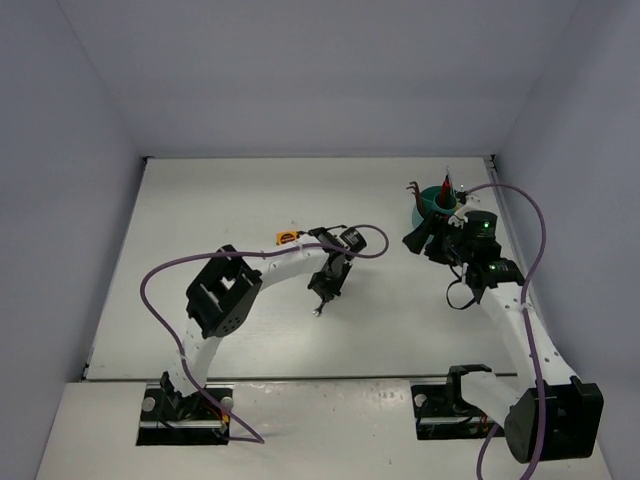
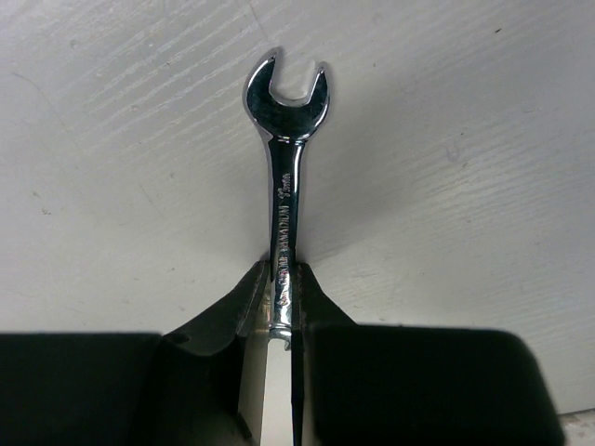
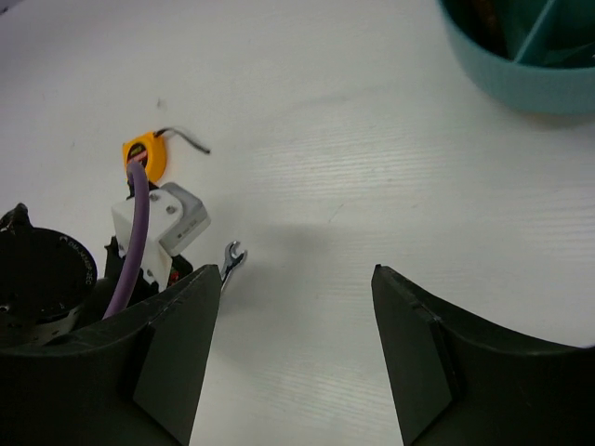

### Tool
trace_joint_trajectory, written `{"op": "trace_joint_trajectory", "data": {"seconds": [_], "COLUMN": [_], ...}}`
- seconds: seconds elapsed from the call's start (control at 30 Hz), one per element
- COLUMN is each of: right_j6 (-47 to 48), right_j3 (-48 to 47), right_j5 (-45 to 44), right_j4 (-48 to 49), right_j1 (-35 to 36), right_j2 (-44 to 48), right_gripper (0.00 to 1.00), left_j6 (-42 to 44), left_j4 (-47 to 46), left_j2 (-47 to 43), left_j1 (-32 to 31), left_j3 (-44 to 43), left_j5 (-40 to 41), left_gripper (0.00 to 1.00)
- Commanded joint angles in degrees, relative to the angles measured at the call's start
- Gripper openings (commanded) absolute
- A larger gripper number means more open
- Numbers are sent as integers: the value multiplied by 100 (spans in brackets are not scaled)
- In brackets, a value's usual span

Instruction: Sort the tools into containers

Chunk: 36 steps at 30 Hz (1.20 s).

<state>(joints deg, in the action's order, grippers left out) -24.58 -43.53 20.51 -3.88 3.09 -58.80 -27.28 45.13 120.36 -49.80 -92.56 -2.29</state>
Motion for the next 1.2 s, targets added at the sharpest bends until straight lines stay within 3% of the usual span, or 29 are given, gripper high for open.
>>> {"op": "trace_joint_trajectory", "data": {"seconds": [0.0,0.17,0.47,1.17], "right_j6": [-283,-552,-797,-588], "right_j3": [55,75,178,-362], "right_j5": [510,470,697,1062], "right_j4": [217,341,1012,2034], "right_j1": [443,984,1141,1730], "right_j2": [-318,-651,-1157,-2050], "right_gripper": [64,64,63,58], "left_j6": [188,205,176,-6], "left_j4": [-520,-998,-1336,-2472], "left_j2": [-717,-1263,-1577,-2337], "left_j1": [9,14,14,14], "left_j3": [299,591,806,1190], "left_j5": [424,564,452,-791], "left_gripper": [0,0,0,0]}}
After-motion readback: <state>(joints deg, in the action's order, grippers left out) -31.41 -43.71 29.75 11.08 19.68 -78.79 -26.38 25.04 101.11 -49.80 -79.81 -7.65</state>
